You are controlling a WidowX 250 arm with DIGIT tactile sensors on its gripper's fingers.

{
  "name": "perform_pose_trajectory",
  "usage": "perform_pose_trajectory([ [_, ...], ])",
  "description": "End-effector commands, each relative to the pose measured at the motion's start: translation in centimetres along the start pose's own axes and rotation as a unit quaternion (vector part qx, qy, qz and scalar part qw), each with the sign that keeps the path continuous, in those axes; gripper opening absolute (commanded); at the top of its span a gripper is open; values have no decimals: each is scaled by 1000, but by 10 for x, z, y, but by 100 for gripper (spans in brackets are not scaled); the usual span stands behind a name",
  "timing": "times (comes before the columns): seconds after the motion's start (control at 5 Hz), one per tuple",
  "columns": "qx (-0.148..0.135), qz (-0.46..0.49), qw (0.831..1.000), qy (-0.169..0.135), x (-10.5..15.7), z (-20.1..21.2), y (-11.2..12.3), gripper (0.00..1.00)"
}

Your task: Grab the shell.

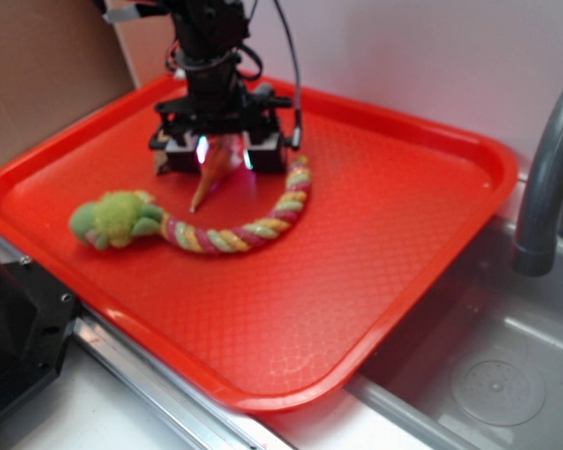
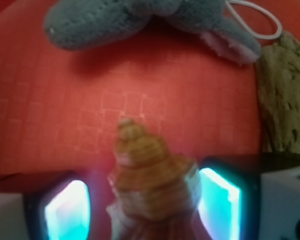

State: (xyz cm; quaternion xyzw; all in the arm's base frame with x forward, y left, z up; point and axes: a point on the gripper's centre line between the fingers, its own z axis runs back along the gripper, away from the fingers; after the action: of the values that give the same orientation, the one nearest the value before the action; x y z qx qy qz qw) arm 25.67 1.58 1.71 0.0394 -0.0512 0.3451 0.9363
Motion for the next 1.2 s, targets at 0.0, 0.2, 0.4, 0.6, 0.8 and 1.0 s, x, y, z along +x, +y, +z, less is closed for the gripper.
perform_pose_trajectory([
  [0.0,17,10,1000,2,-1,-3,10,0],
  [0.2,27,17,999,-8,-1,9,12,0],
  [0.4,-4,-34,999,4,-1,59,3,0],
  [0.6,-63,-119,988,71,-9,108,-4,0],
  [0.8,-116,-198,967,110,-27,146,-7,0],
  [1.0,-135,-227,960,93,-43,173,-5,0],
])
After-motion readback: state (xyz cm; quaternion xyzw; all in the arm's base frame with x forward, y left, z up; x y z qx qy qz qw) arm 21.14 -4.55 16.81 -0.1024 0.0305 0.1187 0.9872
